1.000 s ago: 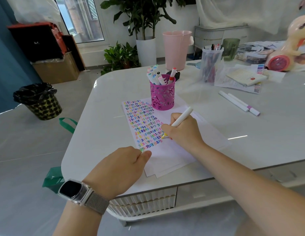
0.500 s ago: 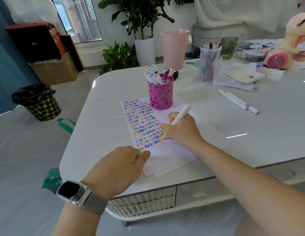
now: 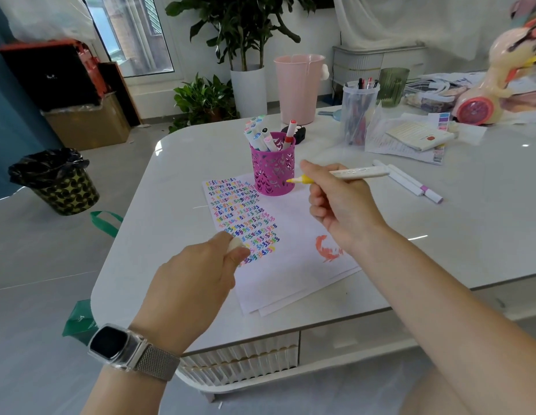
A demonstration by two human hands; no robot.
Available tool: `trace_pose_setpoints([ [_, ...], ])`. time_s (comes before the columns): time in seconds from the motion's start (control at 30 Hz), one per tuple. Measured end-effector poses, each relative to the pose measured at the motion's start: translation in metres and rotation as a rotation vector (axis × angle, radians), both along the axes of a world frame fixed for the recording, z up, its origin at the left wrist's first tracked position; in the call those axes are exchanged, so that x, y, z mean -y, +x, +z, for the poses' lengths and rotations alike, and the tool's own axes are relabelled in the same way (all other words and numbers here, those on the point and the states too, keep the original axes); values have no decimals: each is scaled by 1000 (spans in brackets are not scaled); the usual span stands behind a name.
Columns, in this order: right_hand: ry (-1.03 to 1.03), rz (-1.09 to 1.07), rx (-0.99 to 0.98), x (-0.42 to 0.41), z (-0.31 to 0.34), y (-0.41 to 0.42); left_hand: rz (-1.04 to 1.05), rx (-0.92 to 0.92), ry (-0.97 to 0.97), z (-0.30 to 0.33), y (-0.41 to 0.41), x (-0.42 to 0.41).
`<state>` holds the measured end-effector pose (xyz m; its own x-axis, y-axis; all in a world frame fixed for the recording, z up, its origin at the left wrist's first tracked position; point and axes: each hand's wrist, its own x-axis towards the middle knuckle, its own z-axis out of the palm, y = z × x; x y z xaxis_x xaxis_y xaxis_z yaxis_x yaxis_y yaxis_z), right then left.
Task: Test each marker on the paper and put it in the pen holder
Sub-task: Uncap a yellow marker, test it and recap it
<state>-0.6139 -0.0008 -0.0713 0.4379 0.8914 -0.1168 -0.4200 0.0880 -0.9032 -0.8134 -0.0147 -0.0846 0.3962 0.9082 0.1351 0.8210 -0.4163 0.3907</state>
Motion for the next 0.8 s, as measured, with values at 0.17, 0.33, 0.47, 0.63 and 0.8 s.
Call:
trace_pose_setpoints([
  [0.17, -1, 244, 169, 22, 9, -14, 22, 58, -18, -9, 7, 1],
  [0.33, 10, 352, 220, 28, 12, -20, 12, 71, -6, -10, 9, 4],
  [0.47, 26, 363, 277, 27, 11, -22, 18, 117, 16, -5, 11, 4],
  [0.63, 41, 399, 335, 26, 4, -23, 5, 153, 21, -2, 13, 7],
  [0.8, 67, 405, 359, 25, 4, -24, -4, 132, 28, -2, 11, 7],
])
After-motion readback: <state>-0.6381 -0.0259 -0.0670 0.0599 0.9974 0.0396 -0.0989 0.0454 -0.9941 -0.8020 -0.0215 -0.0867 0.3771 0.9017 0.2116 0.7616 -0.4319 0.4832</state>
